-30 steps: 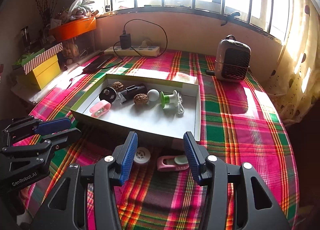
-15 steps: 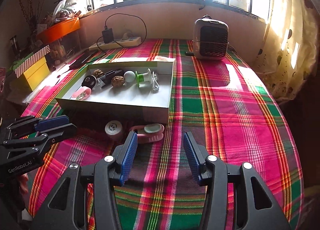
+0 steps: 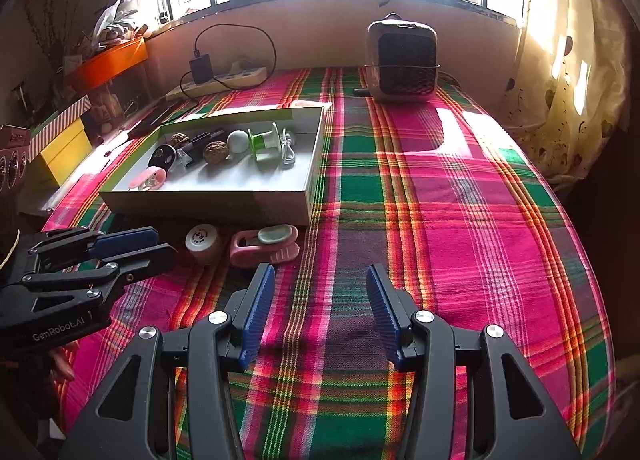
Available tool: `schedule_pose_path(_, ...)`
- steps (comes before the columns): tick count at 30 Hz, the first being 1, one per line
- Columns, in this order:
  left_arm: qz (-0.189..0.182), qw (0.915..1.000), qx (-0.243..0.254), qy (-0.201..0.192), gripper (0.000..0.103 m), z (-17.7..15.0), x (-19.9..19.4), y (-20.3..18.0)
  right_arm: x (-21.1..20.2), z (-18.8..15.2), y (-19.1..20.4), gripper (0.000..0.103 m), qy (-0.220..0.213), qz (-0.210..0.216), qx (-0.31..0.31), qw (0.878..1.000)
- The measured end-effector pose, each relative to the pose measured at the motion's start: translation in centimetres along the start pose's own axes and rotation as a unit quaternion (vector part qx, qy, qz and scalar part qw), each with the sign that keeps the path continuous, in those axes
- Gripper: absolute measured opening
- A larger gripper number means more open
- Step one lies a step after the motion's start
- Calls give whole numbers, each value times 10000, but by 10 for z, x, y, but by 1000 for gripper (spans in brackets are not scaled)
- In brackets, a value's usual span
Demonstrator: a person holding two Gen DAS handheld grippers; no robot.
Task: Organize objects
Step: 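Move both tools back toward the white round container and pink-and-white clip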
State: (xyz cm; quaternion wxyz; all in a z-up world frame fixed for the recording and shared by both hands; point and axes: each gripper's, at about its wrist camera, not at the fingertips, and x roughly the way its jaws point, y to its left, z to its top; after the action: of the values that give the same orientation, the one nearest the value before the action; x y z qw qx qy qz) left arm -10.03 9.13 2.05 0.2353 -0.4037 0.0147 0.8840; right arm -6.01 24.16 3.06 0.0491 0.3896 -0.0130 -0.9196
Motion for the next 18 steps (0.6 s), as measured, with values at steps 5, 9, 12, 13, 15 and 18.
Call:
schedule_pose_path(5,-28,9999,69,121,31,4,12,-4,1,-1,-3,49,8,29,31,10000)
schedule_pose_path(9,13,9997,163,184,31,7,19,-9,1,-2,-7,49,18,33,61,10000)
schedule_pose_path(12,98,9995,193,246,31,8,25,-9,1,-2,-10,49,22,31,74,10000)
schedule_pose_path(13,105,9995,179,243,31,9,26,-9,1,-2,-11,49,20,33,75,10000)
schedule_pose_path(15,93,9995,166,232,31,11,27,-8,1,-3,-11,49,22,26,74,10000)
schedule_pose_path(18,120,9994,167,267,31,13,31,-9,1,-2,-12,49,26,22,75,10000)
